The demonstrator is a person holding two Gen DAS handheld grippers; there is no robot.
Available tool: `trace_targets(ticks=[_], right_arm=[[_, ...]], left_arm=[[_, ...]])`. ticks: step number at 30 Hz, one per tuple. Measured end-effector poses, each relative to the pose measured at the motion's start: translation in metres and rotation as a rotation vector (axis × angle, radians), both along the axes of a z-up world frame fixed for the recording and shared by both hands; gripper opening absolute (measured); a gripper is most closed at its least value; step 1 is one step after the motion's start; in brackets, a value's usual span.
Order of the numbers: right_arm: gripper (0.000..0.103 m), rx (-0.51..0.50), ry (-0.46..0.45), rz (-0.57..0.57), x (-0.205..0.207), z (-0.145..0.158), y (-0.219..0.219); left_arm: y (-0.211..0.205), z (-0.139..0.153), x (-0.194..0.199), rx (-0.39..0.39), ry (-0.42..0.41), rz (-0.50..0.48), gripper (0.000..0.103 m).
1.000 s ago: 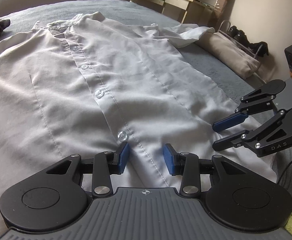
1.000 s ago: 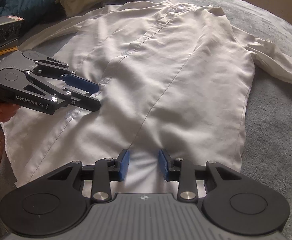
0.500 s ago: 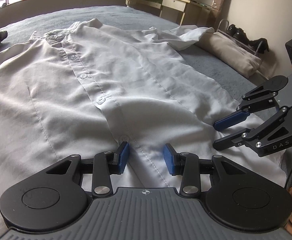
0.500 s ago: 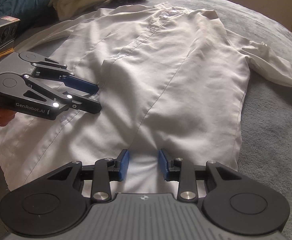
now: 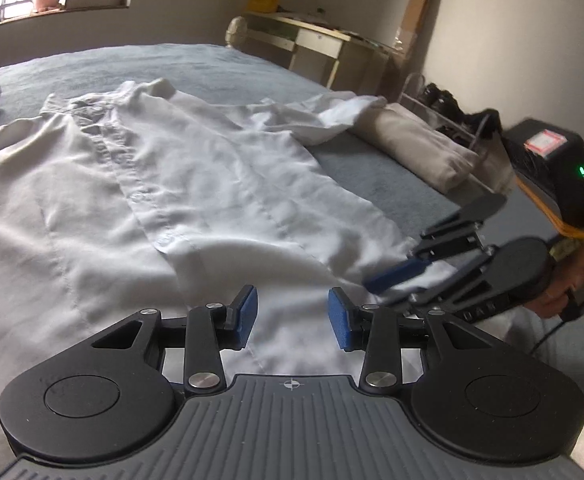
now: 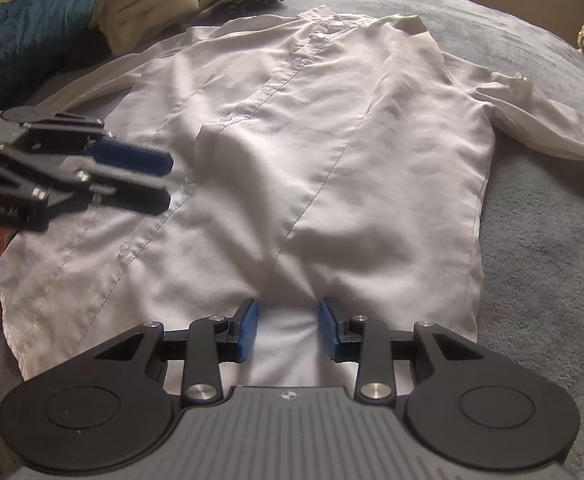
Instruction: Fold clothes
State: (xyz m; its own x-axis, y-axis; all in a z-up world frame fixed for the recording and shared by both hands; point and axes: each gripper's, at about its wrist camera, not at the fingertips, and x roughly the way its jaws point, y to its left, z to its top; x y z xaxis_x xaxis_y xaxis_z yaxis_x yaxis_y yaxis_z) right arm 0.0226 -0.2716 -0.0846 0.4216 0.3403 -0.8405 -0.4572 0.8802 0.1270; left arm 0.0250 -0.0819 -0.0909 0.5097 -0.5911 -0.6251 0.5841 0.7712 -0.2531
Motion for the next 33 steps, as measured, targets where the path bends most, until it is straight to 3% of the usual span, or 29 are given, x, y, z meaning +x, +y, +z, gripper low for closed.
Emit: trace_targets(ticks=[3, 8, 14, 18, 20, 24, 29, 31, 33], right_arm=[[0.037, 0.032, -0.01, -0.028, 0.004, 0.009, -0.007], [0.037, 0.116, -0.053, -0.106, 0.02, 0.027, -0.027], [0.035, 0.081, -0.062, -0.222, 0.061, 0.012, -0.045], [0.036, 0.122, -0.088, -0.32, 0.097, 0.018, -0.064], [0.039, 0.202, -0.049, -0.398, 0.122, 0.016, -0.083], [0.045, 0.418, 0.132, -0.588, 0.167, -0.009, -0.126], [0.045, 0.71, 0.226, -0.759, 0.197, -0.04, -0.161], [0.039, 0.753, 0.218, -0.8, 0.205, -0.046, -0.166], [0.02, 0.722, 0.175, -0.809, 0.211, -0.046, -0.165]], left_arm=[[-0.012, -0.011, -0.012, 0.053, 0.016, -0.055, 0.039], [-0.015, -0.027, -0.019, 0.119, 0.045, -0.068, 0.039], [-0.013, -0.029, -0.018, 0.122, 0.056, -0.078, 0.039], [-0.011, -0.03, -0.017, 0.11, 0.066, -0.081, 0.039], [-0.01, -0.031, -0.016, 0.102, 0.074, -0.082, 0.04], [-0.008, -0.032, -0.014, 0.089, 0.081, -0.088, 0.041], [-0.007, -0.034, -0.015, 0.084, 0.082, -0.096, 0.044], [-0.008, -0.034, -0.015, 0.084, 0.082, -0.098, 0.045], [-0.007, -0.033, -0.014, 0.082, 0.087, -0.1, 0.046]])
